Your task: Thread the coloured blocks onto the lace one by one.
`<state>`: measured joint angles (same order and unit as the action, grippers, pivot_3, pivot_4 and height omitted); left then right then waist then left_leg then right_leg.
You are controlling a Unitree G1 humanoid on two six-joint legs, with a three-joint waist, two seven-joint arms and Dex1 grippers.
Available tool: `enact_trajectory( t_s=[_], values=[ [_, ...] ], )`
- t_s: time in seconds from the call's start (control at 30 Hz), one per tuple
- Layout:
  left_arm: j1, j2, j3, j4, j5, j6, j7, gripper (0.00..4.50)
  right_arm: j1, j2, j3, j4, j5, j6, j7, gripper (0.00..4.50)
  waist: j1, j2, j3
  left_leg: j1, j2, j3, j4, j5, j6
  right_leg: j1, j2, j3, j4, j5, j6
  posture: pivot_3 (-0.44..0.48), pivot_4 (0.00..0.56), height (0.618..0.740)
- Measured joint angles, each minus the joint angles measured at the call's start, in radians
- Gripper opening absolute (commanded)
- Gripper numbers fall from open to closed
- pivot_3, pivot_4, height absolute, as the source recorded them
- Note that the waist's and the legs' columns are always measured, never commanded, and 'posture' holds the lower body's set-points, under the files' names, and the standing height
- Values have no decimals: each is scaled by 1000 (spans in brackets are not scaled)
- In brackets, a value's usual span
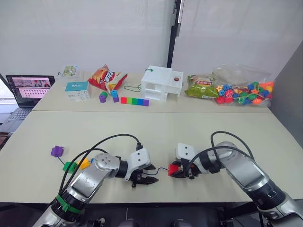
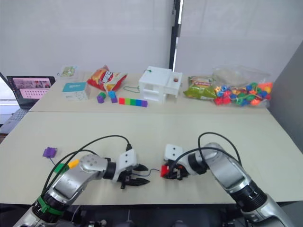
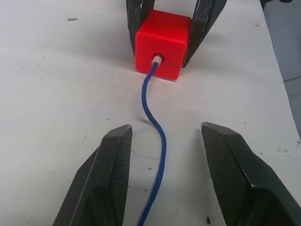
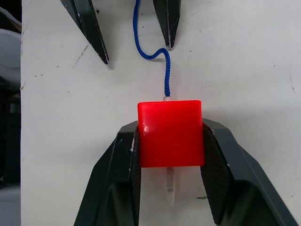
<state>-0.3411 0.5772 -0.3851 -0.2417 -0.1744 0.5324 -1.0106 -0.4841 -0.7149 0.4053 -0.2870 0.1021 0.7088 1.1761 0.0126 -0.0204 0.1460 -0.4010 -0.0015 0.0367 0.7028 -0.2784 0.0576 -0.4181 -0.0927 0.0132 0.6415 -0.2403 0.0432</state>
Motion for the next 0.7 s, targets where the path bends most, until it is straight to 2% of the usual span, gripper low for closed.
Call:
enact_trajectory(
  t_s=[0.1, 0.13, 0.23, 0.7],
  values=[
    [1, -8, 0, 21, 13, -33, 14, 1126, 0, -1, 1, 0, 0, 1, 0, 1203, 1, 0, 0, 0, 0, 0, 0, 0, 0, 1, 0, 0, 0, 0, 0, 0, 150, 740],
    [1, -12, 0, 26, 16, -37, 17, 569, 0, -2, 1, -1, 1, 1, 0, 1203, 0, 0, 0, 0, 0, 0, 0, 0, 0, 0, 0, 0, 0, 0, 0, 0, 150, 740],
    [-6, -25, 0, 50, 20, -61, 19, 71, 0, -4, 2, -3, 1, 1, 0, 1203, 1, 0, 0, 0, 0, 0, 0, 0, 0, 0, 0, 0, 0, 0, 0, 0, 150, 740],
    [-108, -120, -55, 98, 50, -66, 5, 71, -12, 9, 12, -3, -2, 9, -9, 1203, -3, 0, 0, -1, 0, 0, 0, 0, 0, -1, 2, 0, 0, 0, 0, 0, 150, 740]
  ],
)
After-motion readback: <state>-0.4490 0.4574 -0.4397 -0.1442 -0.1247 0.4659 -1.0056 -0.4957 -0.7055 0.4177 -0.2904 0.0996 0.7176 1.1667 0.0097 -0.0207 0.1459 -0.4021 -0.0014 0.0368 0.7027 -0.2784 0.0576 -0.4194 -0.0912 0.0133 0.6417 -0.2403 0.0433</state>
